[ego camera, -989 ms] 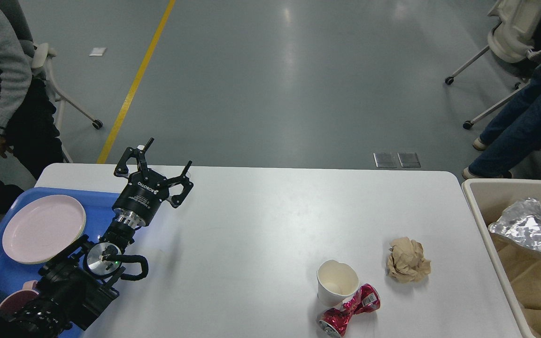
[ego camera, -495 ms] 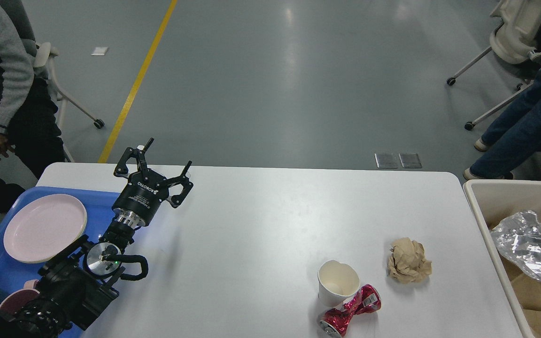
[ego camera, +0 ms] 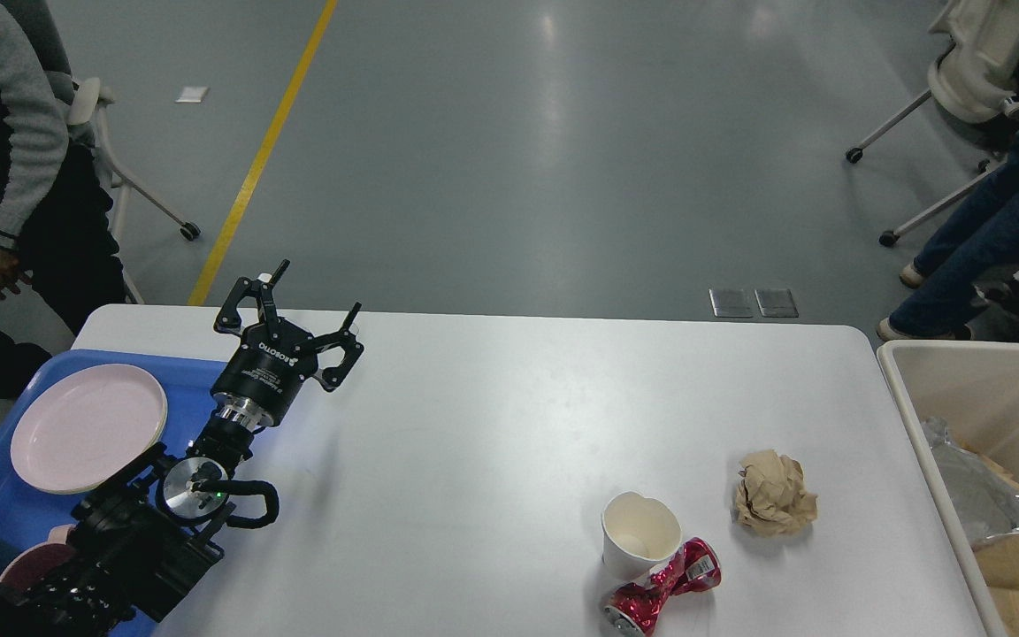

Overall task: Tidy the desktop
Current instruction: 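Withdraw the right gripper from the white bin, then lower the right gripper onto the crumpled paper ball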

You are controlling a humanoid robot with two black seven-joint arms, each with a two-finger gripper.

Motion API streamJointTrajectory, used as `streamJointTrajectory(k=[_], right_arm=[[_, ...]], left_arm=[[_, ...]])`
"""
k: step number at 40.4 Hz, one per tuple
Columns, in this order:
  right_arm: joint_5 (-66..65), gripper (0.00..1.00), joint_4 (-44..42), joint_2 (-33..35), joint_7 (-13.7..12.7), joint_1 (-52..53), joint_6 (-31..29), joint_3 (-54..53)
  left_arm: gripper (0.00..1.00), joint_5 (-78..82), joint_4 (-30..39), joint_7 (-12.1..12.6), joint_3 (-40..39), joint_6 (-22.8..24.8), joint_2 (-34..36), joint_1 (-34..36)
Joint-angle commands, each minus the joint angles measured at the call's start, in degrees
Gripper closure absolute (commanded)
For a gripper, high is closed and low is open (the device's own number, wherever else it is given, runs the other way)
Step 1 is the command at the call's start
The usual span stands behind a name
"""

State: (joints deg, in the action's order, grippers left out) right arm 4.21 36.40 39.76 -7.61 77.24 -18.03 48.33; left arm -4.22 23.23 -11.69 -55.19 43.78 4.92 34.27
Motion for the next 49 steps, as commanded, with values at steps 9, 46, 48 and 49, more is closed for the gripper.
streamJointTrajectory(k=[9, 46, 48, 49], right_arm=[[-8.1, 0.00, 41.2, -5.1, 0.0, 35.3, -7.3, 10.7], [2.4, 0.00, 37.3, -21.3, 3.6, 8.0, 19.3, 12.3], [3.1, 0.00, 36.4, -22.3, 3.6, 6.7, 20.1, 12.3], [3.3, 0.00, 35.8, -22.8, 3.6, 6.0, 20.7, 12.3]], left_arm=[[0.03, 0.0, 0.0, 0.0, 0.0, 0.0, 0.0, 0.0], [0.03, 0.0, 0.1, 0.0, 0.0, 0.0, -0.1, 0.0], [0.03, 0.0, 0.1, 0.0, 0.0, 0.0, -0.1, 0.0], [0.03, 0.0, 0.1, 0.0, 0.0, 0.0, -0.1, 0.0]])
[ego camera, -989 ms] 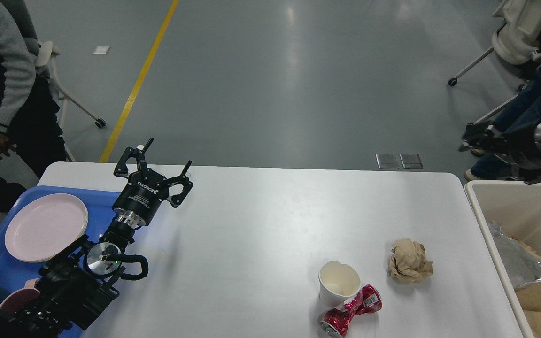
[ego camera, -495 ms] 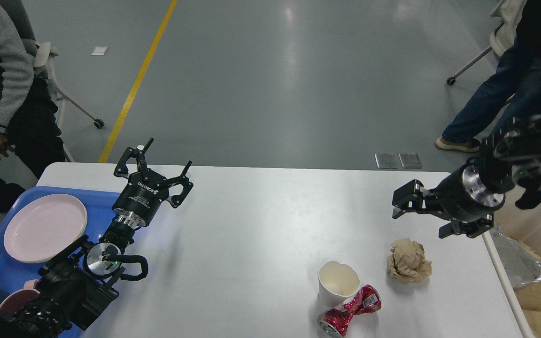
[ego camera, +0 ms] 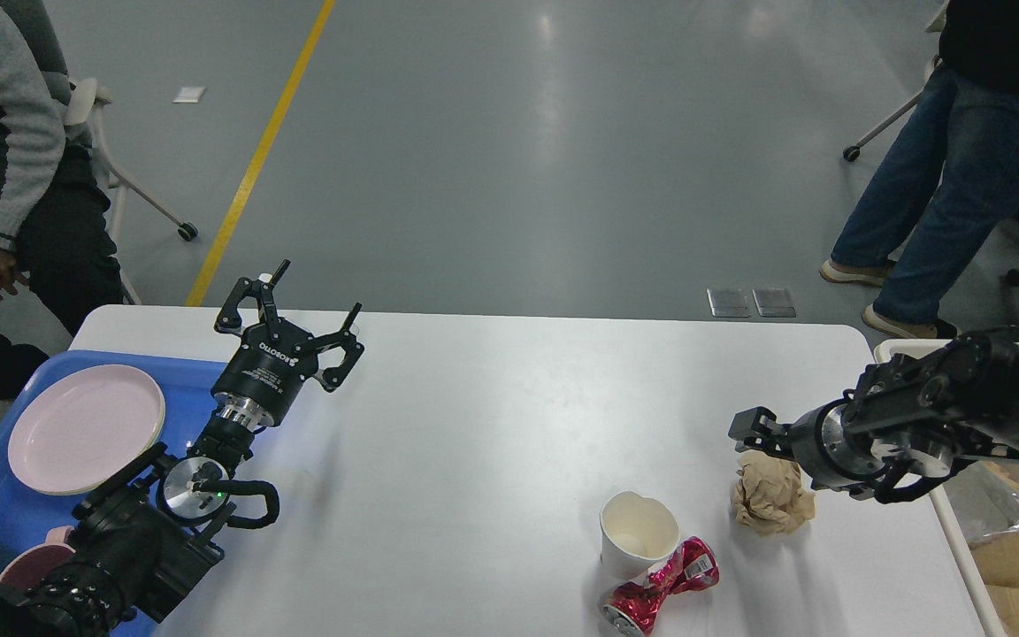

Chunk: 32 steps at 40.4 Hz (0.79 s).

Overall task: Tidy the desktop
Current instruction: 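Lower the right gripper onto the crumpled paper ball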

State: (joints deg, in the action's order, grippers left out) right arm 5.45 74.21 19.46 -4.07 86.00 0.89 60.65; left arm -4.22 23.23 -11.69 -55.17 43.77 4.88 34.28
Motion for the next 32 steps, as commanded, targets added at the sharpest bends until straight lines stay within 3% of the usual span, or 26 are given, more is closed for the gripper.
streamJointTrajectory(k=[1, 14, 16, 19, 23, 24, 26, 32], right_arm=[[2.0, 0.00, -2.6, -3.0, 0.0, -3.6, 2.3, 0.1], [2.0, 0.01, -9.5, -5.7, 0.0, -12.2, 6.2, 0.1], [2.0, 0.16, -10.4, -5.7, 0.0, -13.4, 6.9, 0.1], [2.0, 0.48, -10.4, -5.7, 0.1, -13.8, 7.5, 0.1], [2.0, 0.62, -9.4, -5.7, 0.0, -13.7, 7.2, -0.1], [2.0, 0.71, -9.2, -5.7, 0.0, -13.8, 7.1, -0.1], [2.0, 1.00, -9.2, -5.7, 0.0, -13.8, 7.3, -0.1], [2.0, 1.00, -9.0, -5.7, 0.0, -13.1, 8.5, -0.2]], left_arm=[[0.03, 0.0, 0.1, 0.0, 0.0, 0.0, 0.0, 0.0], [0.03, 0.0, 0.1, 0.0, 0.1, 0.0, 0.0, 0.0], [0.03, 0.0, 0.1, 0.0, 0.0, 0.0, 0.0, 0.0], [0.03, 0.0, 0.0, 0.0, 0.0, 0.0, 0.0, 0.0], [0.03, 0.0, 0.0, 0.0, 0.0, 0.0, 0.0, 0.0], [0.03, 0.0, 0.0, 0.0, 0.0, 0.0, 0.0, 0.0], [0.03, 0.0, 0.0, 0.0, 0.0, 0.0, 0.0, 0.0], [0.03, 0.0, 0.1, 0.0, 0.0, 0.0, 0.0, 0.0]])
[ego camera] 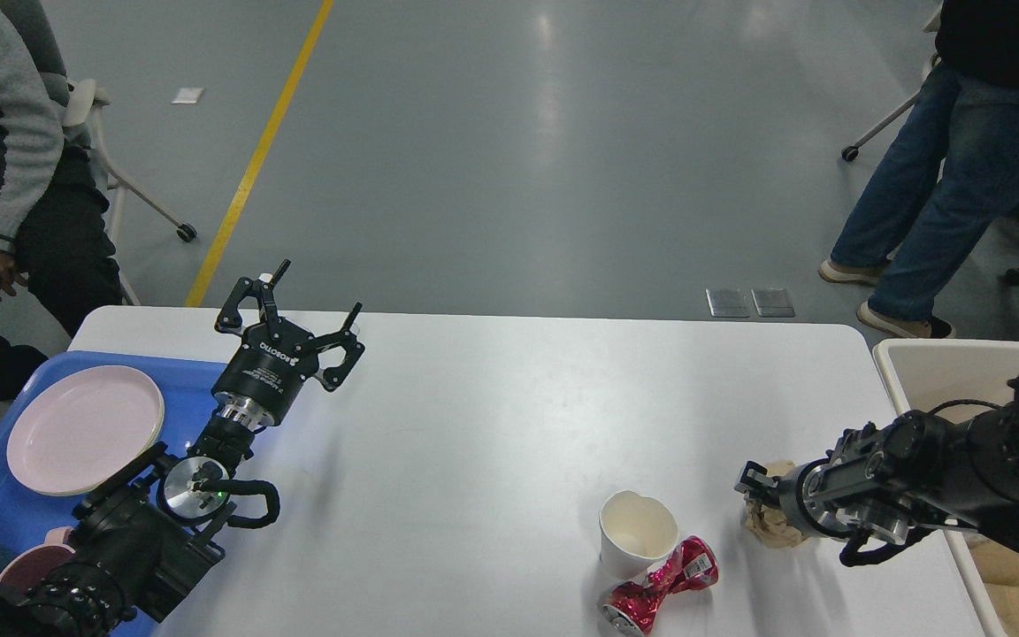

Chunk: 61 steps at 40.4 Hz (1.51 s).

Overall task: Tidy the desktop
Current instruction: 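Lower the right gripper onto the crumpled paper ball, then grasp the crumpled paper ball and lift it toward the bin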

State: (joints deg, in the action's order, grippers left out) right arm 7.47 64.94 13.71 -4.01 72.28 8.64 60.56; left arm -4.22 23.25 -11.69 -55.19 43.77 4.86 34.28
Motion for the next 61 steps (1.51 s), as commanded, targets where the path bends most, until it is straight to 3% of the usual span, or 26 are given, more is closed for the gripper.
streamJointTrajectory(k=[1, 12, 20, 23, 25, 29, 33, 38, 48, 53, 54, 61], right_arm=[[0.0, 1.00, 0.4, 0.2, 0.0, 0.8, 0.8, -0.2], [-0.1, 1.00, 3.6, 1.1, 0.0, 3.7, 0.8, -0.2], [-1.1, 1.00, 14.9, 7.6, 0.0, 16.5, -0.9, 0.1], [-1.1, 1.00, 19.2, 10.9, 0.0, 26.5, -6.5, 0.4], [-1.1, 1.00, 20.6, 13.0, 0.0, 36.9, -19.2, 0.4], [-0.9, 1.00, 21.2, 13.1, 0.0, 45.8, -33.9, 0.3], [-0.8, 1.00, 24.4, 11.7, -0.1, 51.7, -42.0, 0.0], [-0.7, 1.00, 27.3, 8.7, -0.2, 54.2, -41.2, -0.1], [-1.4, 1.00, 22.5, 10.5, -0.3, 47.1, -33.1, 4.6], [-3.1, 1.00, 11.3, 11.4, -0.2, 36.6, -28.5, 8.6], [-3.2, 1.00, 5.1, 12.1, -0.2, 31.1, -27.6, 9.3], [-2.5, 1.00, -16.7, 14.1, -0.4, 11.9, -26.4, 8.5]], left_arm=[[0.03, 0.1, 0.0, 0.0, 0.0, 0.0, 0.0, 0.0], [0.03, 0.0, 0.0, 0.0, 0.0, 0.0, 0.1, 0.0], [0.03, 0.0, 0.0, 0.0, 0.0, 0.0, 0.0, 0.0], [0.03, 0.0, 0.0, 0.0, 0.0, 0.0, 0.1, 0.0], [0.03, 0.0, 0.0, 0.0, 0.0, 0.0, 0.0, 0.0], [0.03, 0.0, 0.0, 0.0, 0.0, 0.0, 0.1, 0.0], [0.03, 0.0, 0.0, 0.0, 0.0, 0.1, 0.1, 0.0], [0.03, 0.0, 0.0, 0.0, 0.1, 0.0, 0.1, 0.0], [0.03, 0.0, 0.0, 0.0, 0.0, 0.0, 0.1, 0.0], [0.03, 0.0, 0.0, 0.0, 0.0, 0.0, 0.1, 0.0], [0.03, 0.0, 0.0, 0.0, 0.1, 0.0, 0.1, -0.1], [0.03, 0.0, 0.0, 0.0, 0.0, 0.0, 0.1, 0.0]])
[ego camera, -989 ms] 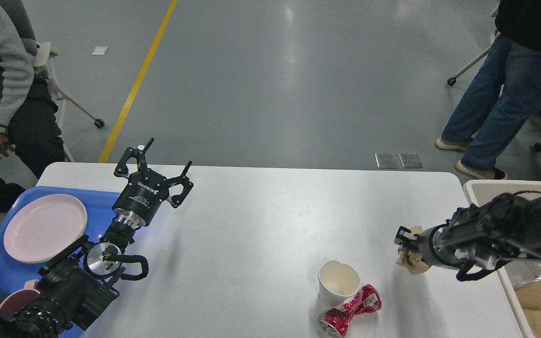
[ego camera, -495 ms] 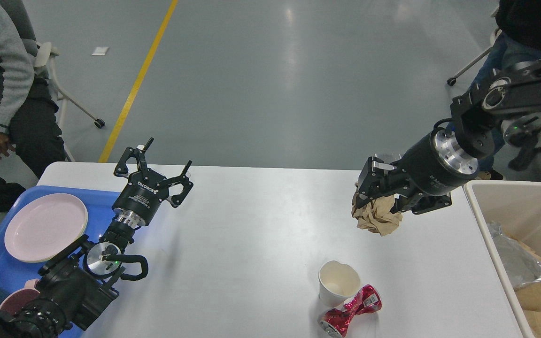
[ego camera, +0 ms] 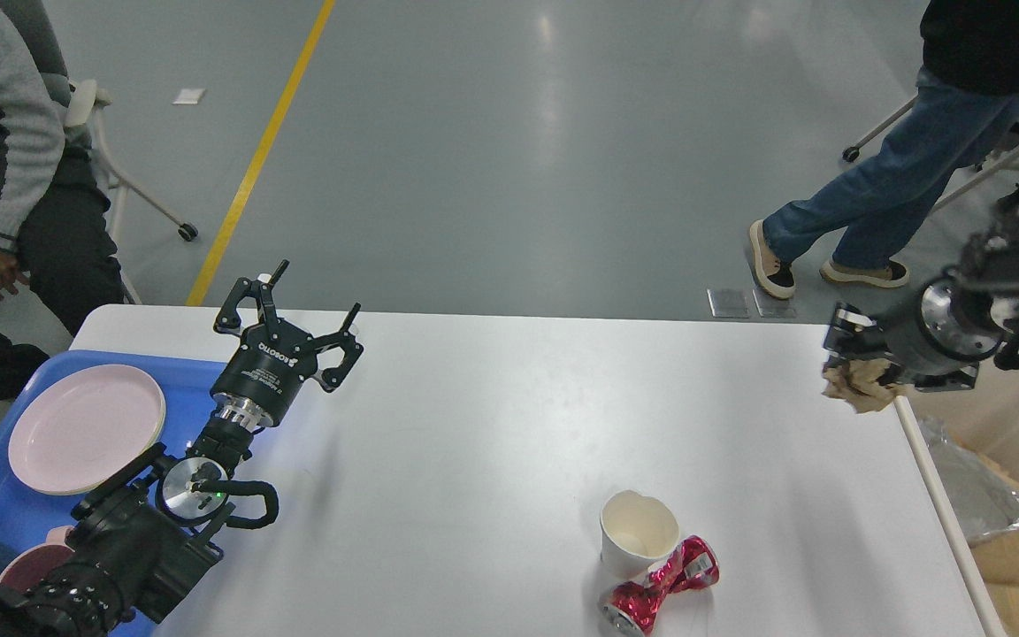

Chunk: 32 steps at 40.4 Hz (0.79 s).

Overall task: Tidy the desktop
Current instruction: 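Grasp the crumpled paper ball and lift it toward the bin, then release the crumpled paper ball into the white bin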

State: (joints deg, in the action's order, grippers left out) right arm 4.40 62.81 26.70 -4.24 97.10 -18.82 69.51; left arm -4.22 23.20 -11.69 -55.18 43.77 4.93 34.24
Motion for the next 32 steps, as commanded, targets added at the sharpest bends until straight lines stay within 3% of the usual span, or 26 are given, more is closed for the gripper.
streamJointTrajectory(k=[1, 9, 17, 23, 24, 25, 26, 27, 28, 29, 32], right_arm=[[0.8, 1.00, -17.3, 1.1, -0.3, -15.3, 1.4, -0.5], [3.5, 1.00, -33.5, 0.9, -1.4, -32.8, 6.6, -3.4], [13.0, 1.00, -52.9, -2.0, -8.5, -49.3, 8.9, -6.6], [13.8, 1.00, -58.0, -4.1, -10.1, -54.0, 12.7, -13.7], [13.6, 0.95, -58.2, -4.1, -10.1, -54.1, 13.0, -14.7], [13.7, 0.62, -58.2, -4.1, -10.0, -54.1, 13.1, -15.7], [13.6, 0.02, -58.2, -4.1, -10.0, -54.3, 13.2, -16.3], [13.5, 0.00, -58.2, -4.1, -10.0, -54.5, 13.1, -16.7], [13.5, 0.05, -58.2, -4.1, -10.0, -54.6, 13.3, -16.9], [13.5, 0.00, -58.2, -4.1, -10.0, -54.9, 13.3, -17.0], [13.4, 0.00, -58.2, -4.1, -10.0, -55.3, 13.3, -17.1]], left_arm=[[0.03, 0.0, 0.0, 0.0, 0.0, 0.0, 0.0, 0.0], [0.03, 0.0, 0.1, 0.0, 0.0, 0.0, 0.0, 0.0], [0.03, 0.0, 0.0, 0.0, 0.0, 0.0, 0.0, 0.0], [0.03, 0.0, 0.1, 0.0, 0.0, 0.0, 0.0, 0.0], [0.03, 0.0, 0.0, 0.0, 0.0, 0.0, 0.0, 0.0], [0.03, 0.0, 0.1, 0.0, 0.0, 0.0, 0.0, 0.0], [0.03, 0.0, 0.0, 0.0, 0.0, 0.0, 0.0, 0.0], [0.03, 0.0, 0.0, 0.0, 0.1, 0.0, 0.0, 0.0], [0.03, 0.0, 0.0, 0.0, 0.0, 0.0, 0.0, 0.0], [0.03, 0.0, 0.1, 0.0, 0.0, 0.0, 0.0, 0.0], [0.03, 0.0, 0.0, 0.0, 0.0, 0.0, 0.0, 0.0]])
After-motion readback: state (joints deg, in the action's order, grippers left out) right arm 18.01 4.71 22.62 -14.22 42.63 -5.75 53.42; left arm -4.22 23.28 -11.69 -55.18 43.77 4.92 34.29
